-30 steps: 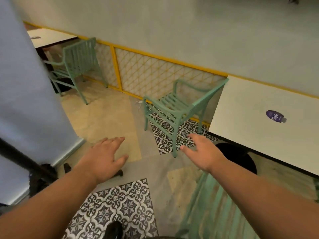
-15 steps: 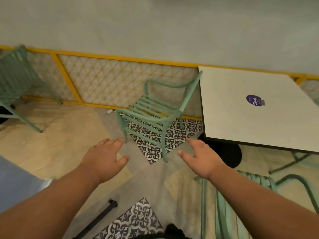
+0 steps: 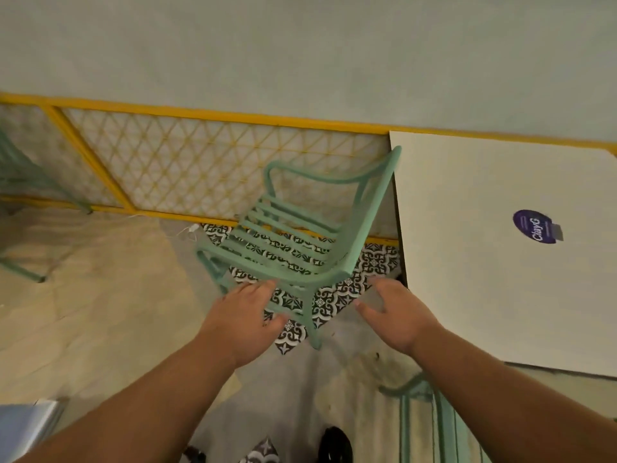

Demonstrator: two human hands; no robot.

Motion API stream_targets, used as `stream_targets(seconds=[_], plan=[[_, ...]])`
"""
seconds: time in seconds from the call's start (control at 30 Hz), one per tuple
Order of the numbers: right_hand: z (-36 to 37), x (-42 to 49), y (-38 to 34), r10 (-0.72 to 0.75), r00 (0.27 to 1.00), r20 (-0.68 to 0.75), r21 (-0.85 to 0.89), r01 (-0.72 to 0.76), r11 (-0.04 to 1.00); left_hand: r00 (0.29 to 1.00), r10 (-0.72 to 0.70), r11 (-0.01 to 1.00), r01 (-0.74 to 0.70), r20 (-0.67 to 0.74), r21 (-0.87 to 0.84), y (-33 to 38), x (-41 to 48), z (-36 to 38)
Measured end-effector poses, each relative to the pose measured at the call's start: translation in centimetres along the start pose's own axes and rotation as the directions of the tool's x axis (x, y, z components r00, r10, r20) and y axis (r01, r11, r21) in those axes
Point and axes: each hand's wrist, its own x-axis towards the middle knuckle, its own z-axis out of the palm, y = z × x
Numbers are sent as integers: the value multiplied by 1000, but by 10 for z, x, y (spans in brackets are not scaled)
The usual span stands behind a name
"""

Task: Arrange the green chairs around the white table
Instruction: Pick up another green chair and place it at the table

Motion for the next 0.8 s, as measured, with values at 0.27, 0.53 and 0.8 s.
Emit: stream_targets(seconds=[0.27, 0.53, 0.8], plan=[[-3, 109, -10, 21, 986, -165, 137, 2, 991, 998, 13, 997, -8, 65, -81, -12, 119, 38], [16, 183, -13, -54, 998, -39, -240, 43, 970, 980, 105, 993, -95, 168, -67, 28, 184, 83], [21, 203, -11, -124, 991, 59, -592, 134, 795, 957, 128, 975, -74, 262, -208, 61, 218, 105]])
